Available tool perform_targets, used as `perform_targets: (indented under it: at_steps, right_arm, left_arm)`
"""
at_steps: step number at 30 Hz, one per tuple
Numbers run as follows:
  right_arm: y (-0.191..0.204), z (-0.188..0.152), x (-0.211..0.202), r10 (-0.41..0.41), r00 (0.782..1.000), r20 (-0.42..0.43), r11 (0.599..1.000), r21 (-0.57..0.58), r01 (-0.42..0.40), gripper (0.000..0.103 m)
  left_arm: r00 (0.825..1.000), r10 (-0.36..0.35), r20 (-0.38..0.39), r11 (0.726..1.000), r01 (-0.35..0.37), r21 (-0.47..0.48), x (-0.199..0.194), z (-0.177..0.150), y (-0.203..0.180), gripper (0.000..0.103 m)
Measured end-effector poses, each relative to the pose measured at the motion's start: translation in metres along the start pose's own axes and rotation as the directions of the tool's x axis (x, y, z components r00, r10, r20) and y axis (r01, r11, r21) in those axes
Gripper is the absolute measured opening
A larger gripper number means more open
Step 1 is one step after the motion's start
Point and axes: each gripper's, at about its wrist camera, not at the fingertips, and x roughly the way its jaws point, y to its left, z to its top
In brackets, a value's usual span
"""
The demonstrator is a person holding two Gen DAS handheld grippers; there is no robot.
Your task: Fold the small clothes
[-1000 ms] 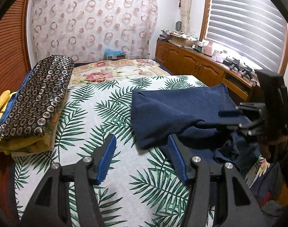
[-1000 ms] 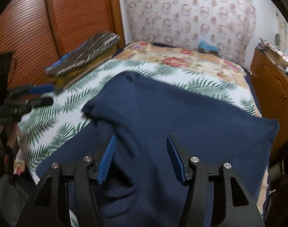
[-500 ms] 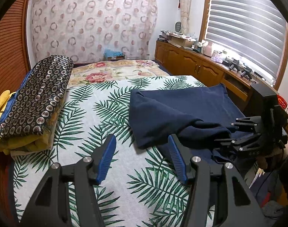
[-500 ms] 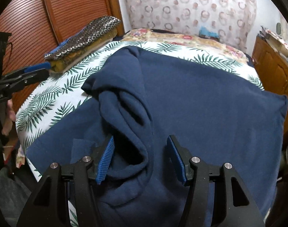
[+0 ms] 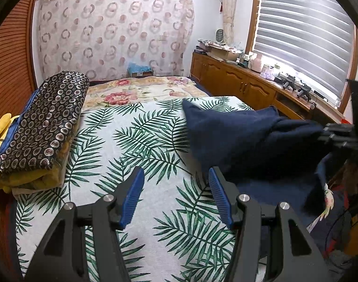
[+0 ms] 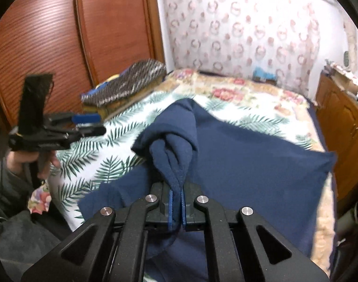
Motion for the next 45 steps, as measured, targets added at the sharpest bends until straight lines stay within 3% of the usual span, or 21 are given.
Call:
perform_targets:
  at_steps: [5, 8, 12, 14, 19, 24, 29, 35, 45]
  right_arm:
    - [-0.029, -0.010, -0.046, -0.115, 0.993, 0.018, 0.993, 0.021, 0.114, 0.002]
    - [-0.062, -0.034, -0.051, -0.200, 0.979, -0.047, 0.977, 0.066, 0.203, 0.003]
    - [-0.095, -0.067, -0.031, -0.283, 0.944, -0.167, 0.945, 0.117, 0.304, 0.023]
    - [-0.098, -0.071, -0.031, -0.292, 0.940, -0.175, 0.941, 0.125, 0.316, 0.033]
    - [-0.085, -0.055, -0.040, -0.278, 0.956, -0.098, 0.953, 0.100, 0.287, 0.056]
    - [-0.062, -0.030, -0.013, -0.223, 0.972, -0.070, 0.974, 0.032, 0.226, 0.058]
    - [-0.043, -0.019, 0.035, -0.150, 0.982, -0.119, 0.989, -0.024, 0.148, 0.059]
    - [-0.028, -0.018, 0.080, -0.092, 0.975, -0.201, 0.995, -0.067, 0.080, 0.059]
    - [-0.035, -0.028, 0.101, -0.106, 0.963, -0.248, 0.993, -0.079, 0.089, 0.058]
  left_arm:
    - [1.000, -0.017, -0.003, 1.000, 0.017, 0.016, 0.003, 0.002, -0.011, 0.056]
    - [1.000, -0.028, -0.008, 0.999, 0.028, 0.030, 0.005, 0.002, -0.018, 0.056]
    - [0.999, -0.036, -0.014, 0.998, 0.037, 0.049, 0.007, 0.002, -0.029, 0.056]
    - [0.999, -0.039, -0.016, 0.998, 0.040, 0.056, 0.007, 0.002, -0.033, 0.056]
    - [0.999, -0.046, -0.019, 0.997, 0.047, 0.063, 0.007, 0.003, -0.039, 0.056]
    - [0.998, -0.052, -0.028, 0.996, 0.054, 0.074, 0.009, 0.002, -0.044, 0.056]
    - [0.998, -0.056, -0.034, 0.995, 0.059, 0.077, 0.010, 0.000, -0.047, 0.056]
    - [0.997, -0.063, -0.046, 0.994, 0.067, 0.083, 0.013, -0.003, -0.051, 0.056]
    - [0.996, -0.071, -0.053, 0.994, 0.075, 0.082, 0.014, -0.006, -0.056, 0.056]
